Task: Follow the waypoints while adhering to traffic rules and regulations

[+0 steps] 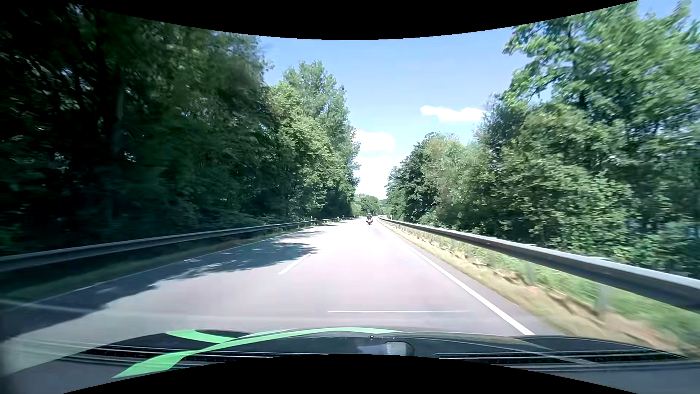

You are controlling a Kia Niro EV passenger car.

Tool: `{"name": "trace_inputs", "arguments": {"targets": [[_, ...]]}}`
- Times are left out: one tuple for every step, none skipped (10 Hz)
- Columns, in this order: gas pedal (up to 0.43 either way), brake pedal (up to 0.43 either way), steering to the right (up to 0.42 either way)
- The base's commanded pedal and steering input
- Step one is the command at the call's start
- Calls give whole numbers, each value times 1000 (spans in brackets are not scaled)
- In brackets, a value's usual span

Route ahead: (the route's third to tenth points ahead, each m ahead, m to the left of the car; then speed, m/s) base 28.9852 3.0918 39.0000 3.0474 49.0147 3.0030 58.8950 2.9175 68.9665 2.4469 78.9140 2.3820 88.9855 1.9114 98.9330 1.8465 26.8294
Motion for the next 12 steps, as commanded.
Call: {"name": "trace_inputs", "arguments": {"targets": [[280, 0, -1], [287, 0, -1], [287, 0, -1], [280, 0, -1], [248, 0, -1], [228, 0, -2], [228, 0, -2], [228, 0, -2], [228, 0, -3], [248, 0, -3], [248, 0, -2], [248, 0, -3]]}}
